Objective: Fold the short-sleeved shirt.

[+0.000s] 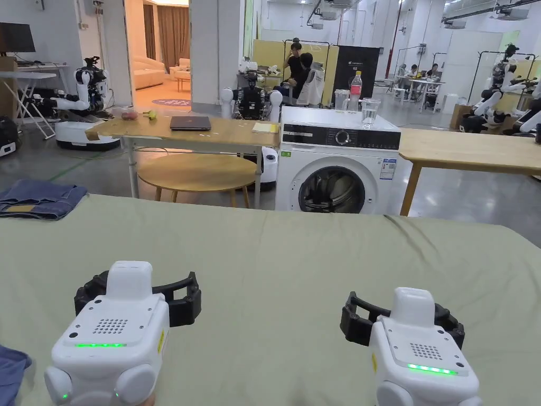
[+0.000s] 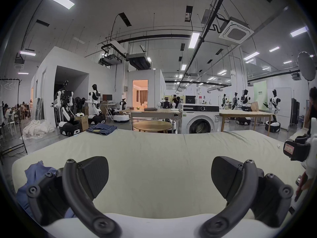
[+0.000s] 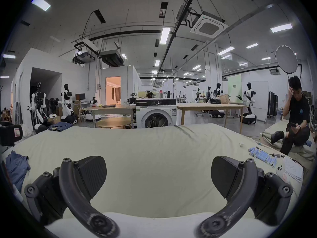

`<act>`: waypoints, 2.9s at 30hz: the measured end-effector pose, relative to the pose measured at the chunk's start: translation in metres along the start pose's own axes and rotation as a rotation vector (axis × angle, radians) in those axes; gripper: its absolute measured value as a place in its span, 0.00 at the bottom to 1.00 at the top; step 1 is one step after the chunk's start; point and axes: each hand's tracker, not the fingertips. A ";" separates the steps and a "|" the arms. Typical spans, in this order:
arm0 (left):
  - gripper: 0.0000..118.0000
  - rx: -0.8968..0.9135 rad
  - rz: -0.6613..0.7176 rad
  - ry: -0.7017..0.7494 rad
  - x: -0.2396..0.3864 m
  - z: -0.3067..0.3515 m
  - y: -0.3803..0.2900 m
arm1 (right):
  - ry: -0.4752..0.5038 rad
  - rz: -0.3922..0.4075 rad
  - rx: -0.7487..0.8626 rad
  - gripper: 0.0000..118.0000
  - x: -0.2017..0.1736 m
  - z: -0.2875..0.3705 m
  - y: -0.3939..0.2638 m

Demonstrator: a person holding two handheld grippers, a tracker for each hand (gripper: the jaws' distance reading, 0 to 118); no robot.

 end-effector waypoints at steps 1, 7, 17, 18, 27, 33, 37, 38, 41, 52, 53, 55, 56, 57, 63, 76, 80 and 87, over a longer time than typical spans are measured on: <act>1.00 0.000 -0.007 -0.003 0.000 0.000 0.000 | 0.000 0.009 0.000 1.00 0.000 0.000 0.000; 1.00 -0.012 -0.015 -0.002 0.002 -0.001 0.002 | -0.007 0.055 -0.002 1.00 -0.004 0.000 0.000; 1.00 -0.034 0.049 -0.008 -0.005 -0.006 -0.001 | -0.010 -0.014 -0.029 1.00 0.001 -0.005 0.001; 1.00 -0.037 0.079 -0.013 -0.007 -0.006 -0.001 | -0.010 -0.038 -0.036 1.00 0.003 -0.006 0.002; 0.92 -0.041 0.193 -0.011 -0.015 -0.007 0.000 | -0.024 -0.091 -0.044 1.00 0.010 -0.009 0.002; 0.80 -0.019 0.108 -0.016 -0.011 -0.005 0.004 | -0.037 -0.010 0.008 1.00 0.004 -0.004 0.005; 0.63 -0.015 0.056 -0.011 -0.007 -0.004 0.006 | -0.068 0.044 0.029 0.96 -0.001 -0.001 0.007; 0.53 -0.015 0.041 -0.012 -0.006 -0.004 0.007 | -0.071 0.046 0.032 0.86 0.000 0.000 0.008; 0.26 -0.004 0.010 -0.011 -0.004 -0.002 0.006 | -0.057 0.027 0.010 0.33 -0.001 -0.003 0.009; 0.00 0.001 -0.050 0.038 -0.004 0.007 0.007 | 0.012 -0.013 0.046 0.00 -0.006 0.009 0.018; 0.00 -0.003 -0.043 0.049 -0.007 0.007 0.009 | 0.028 -0.019 0.041 0.00 -0.008 0.009 0.020; 0.00 -0.031 0.007 0.047 -0.019 0.009 0.012 | 0.055 -0.023 0.040 0.00 -0.014 0.008 0.022; 0.00 -0.042 0.020 0.061 -0.026 0.010 0.013 | 0.059 -0.020 0.039 0.00 -0.019 0.008 0.023; 0.00 -0.057 0.028 0.080 -0.034 0.012 0.014 | 0.073 -0.018 0.032 0.00 -0.025 0.007 0.025; 0.00 -0.087 0.055 0.186 -0.093 0.037 0.015 | 0.158 -0.040 0.024 0.00 -0.064 0.009 0.027; 0.00 -0.503 0.176 0.242 -0.219 0.051 -0.005 | 0.339 -0.003 -0.039 0.00 -0.137 0.014 0.012; 0.03 -0.651 0.282 0.189 -0.245 0.036 -0.021 | 0.357 0.032 -0.062 0.00 -0.143 0.013 0.005; 0.67 -0.869 0.318 0.142 -0.260 0.004 -0.060 | 0.359 0.064 -0.103 0.00 -0.141 0.011 -0.006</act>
